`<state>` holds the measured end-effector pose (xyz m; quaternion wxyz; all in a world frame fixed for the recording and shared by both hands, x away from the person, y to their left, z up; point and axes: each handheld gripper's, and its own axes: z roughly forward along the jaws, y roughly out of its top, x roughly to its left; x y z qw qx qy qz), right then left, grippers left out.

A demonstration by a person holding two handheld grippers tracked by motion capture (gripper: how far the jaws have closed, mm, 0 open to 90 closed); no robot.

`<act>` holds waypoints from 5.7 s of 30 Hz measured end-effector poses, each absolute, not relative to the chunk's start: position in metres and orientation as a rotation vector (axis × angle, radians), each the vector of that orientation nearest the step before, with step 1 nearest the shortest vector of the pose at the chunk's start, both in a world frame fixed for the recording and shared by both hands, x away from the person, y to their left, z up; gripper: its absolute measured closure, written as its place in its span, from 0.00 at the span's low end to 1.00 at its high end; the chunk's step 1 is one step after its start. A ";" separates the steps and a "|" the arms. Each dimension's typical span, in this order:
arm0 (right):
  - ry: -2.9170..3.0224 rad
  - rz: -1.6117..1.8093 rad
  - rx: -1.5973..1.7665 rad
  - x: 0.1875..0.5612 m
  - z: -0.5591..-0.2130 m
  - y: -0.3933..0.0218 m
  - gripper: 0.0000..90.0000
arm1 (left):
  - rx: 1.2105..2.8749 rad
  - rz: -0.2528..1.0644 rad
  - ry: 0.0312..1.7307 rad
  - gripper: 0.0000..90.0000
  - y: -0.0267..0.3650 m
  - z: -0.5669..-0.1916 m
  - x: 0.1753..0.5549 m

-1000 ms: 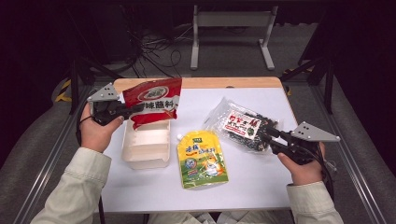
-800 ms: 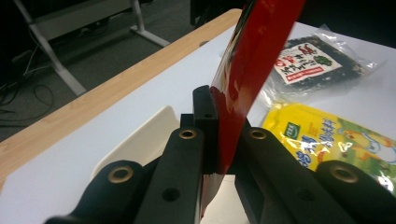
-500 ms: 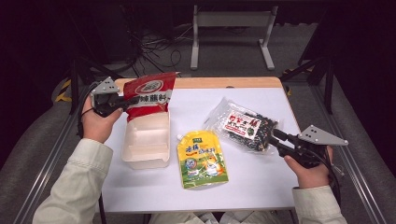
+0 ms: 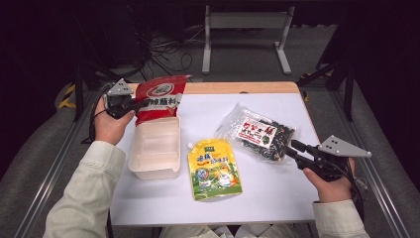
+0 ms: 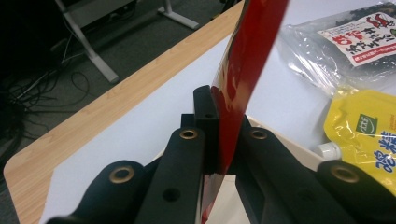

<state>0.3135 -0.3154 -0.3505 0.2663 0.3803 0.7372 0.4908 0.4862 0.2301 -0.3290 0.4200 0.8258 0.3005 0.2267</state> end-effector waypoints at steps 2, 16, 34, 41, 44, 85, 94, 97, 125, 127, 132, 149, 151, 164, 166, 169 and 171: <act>1.993 1.323 1.030 0.313 -0.351 -0.316 0.71 | 2.072 0.568 0.753 1.00 0.230 -0.331 0.489; 2.002 1.327 1.047 0.312 -0.354 -0.316 0.70 | 2.091 0.554 0.741 1.00 0.220 -0.345 0.498; 2.015 1.326 1.055 0.314 -0.357 -0.315 0.68 | 2.146 0.479 0.840 1.00 0.218 -0.363 0.503; 2.021 1.322 1.060 0.315 -0.358 -0.314 0.68 | 2.131 0.414 0.931 1.00 0.222 -0.368 0.506; 2.025 1.321 1.062 0.316 -0.359 -0.314 0.68 | 2.140 0.421 0.946 1.00 0.220 -0.368 0.505; 2.138 1.294 1.119 0.346 -0.353 -0.319 0.57 | 1.880 0.412 0.984 0.19 0.247 -0.349 0.405; 2.193 1.285 1.085 0.365 -0.355 -0.318 0.54 | 1.875 0.382 1.007 0.18 0.249 -0.354 0.363; 2.206 1.276 1.080 0.371 -0.356 -0.318 0.53 | 1.867 0.385 1.013 0.18 0.251 -0.356 0.359; 2.337 1.100 1.105 0.464 -0.368 -0.307 0.48 | 1.899 0.396 1.027 0.17 0.260 -0.372 0.309; 2.340 1.089 1.112 0.467 -0.368 -0.308 0.48 | 1.894 0.401 1.034 0.17 0.260 -0.373 0.307; 2.346 1.053 1.131 0.479 -0.373 -0.307 0.47 | 1.891 0.399 1.046 0.17 0.263 -0.375 0.302; 2.359 0.991 1.191 0.516 -0.393 -0.308 0.42 | 1.914 0.411 1.067 0.16 0.265 -0.382 0.286; 2.358 0.989 1.205 0.521 -0.397 -0.309 0.41 | 1.914 0.406 1.071 0.16 0.265 -0.383 0.284; 2.351 0.950 1.307 0.542 -0.415 -0.317 0.38 | 1.923 0.403 1.085 0.16 0.267 -0.388 0.280; 2.356 0.952 1.311 0.543 -0.417 -0.317 0.38 | 1.931 0.400 1.081 0.16 0.267 -0.388 0.280; 2.365 0.949 1.314 0.545 -0.420 -0.315 0.37 | 1.930 0.399 1.080 0.16 0.266 -0.389 0.281; 2.373 0.941 1.315 0.546 -0.423 -0.314 0.36 | 1.930 0.397 1.080 0.16 0.265 -0.389 0.281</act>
